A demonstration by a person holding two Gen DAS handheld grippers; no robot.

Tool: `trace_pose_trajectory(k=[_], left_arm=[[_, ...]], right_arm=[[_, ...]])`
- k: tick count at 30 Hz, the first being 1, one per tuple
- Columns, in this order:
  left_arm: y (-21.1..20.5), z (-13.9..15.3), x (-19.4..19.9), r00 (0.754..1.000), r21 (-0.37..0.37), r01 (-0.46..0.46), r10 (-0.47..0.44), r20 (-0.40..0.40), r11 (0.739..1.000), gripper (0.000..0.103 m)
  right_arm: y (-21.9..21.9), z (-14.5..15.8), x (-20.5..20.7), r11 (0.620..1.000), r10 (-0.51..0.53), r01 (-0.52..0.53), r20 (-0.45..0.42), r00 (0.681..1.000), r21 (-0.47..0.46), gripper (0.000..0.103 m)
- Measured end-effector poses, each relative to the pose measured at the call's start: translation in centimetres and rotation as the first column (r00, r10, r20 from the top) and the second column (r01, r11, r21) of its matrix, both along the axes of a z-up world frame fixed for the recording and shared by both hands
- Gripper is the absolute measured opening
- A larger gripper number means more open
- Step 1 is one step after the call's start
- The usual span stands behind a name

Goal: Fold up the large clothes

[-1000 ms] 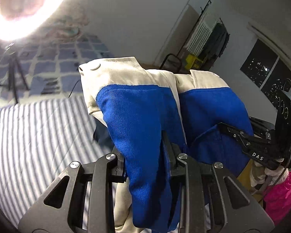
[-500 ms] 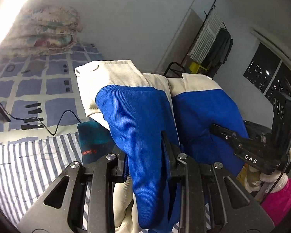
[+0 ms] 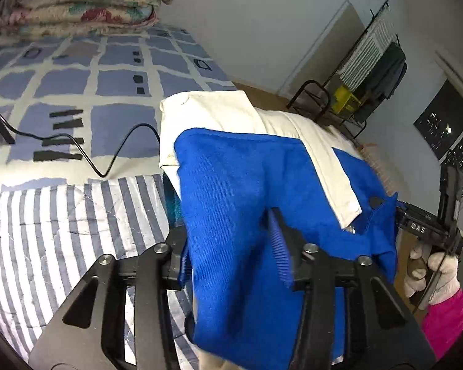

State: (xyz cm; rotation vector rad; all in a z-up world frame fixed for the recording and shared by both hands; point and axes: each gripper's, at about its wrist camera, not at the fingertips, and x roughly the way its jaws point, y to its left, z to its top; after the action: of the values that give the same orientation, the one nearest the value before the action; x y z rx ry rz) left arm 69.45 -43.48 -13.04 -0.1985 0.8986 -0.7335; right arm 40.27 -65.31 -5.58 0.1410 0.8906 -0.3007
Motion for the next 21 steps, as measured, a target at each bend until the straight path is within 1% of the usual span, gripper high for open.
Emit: trace_pose_trajectory(k=[1,3,7,11,16,17,21], left_arm=[[0.0,0.2,-0.3,1.000,0.011,-0.002,0.002,0.014,1.000,0.050],[0.2,0.7,-0.8,1.000,0.038,-0.013,0.012,0.028,0.999,0.051],[1.4,1.9,-1.9,0.998,0.046,-0.037,0.035,0.043,0.998,0.051],[2.8,3.8,-3.7,0.996,0.039,-0.042,0.039,0.076,0.998,0.051],[4.9,7.5,-8.2,0.988,0.044,-0.043,0.036,0.149,0.998,0.051],[5.2,8.1,-9.0,0.987,0.042,-0.043,0.036,0.158,0.998,0.051],[7.2,12.4,-14.4,0.972,0.053,-0.066,0.052,0.229,0.996,0.051]], right_arm=[[-0.6,-0.5,-0.3,1.000,-0.030,0.030,-0.010,0.999,0.008,0.045],[-0.8,-0.5,-1.1,0.999,-0.049,0.049,0.004,0.999,0.021,0.045],[0.2,0.5,-1.9,0.997,-0.053,0.054,0.014,0.998,-0.047,0.045],[1.2,1.9,-2.1,0.996,-0.047,0.049,0.035,0.998,-0.077,0.045],[3.1,3.9,-2.1,0.996,-0.010,0.016,0.071,0.997,-0.086,0.045],[3.8,4.5,-2.4,0.996,-0.003,0.011,0.080,0.997,-0.091,0.045],[6.5,7.3,-4.8,0.995,0.016,-0.005,0.111,0.994,-0.097,0.045]])
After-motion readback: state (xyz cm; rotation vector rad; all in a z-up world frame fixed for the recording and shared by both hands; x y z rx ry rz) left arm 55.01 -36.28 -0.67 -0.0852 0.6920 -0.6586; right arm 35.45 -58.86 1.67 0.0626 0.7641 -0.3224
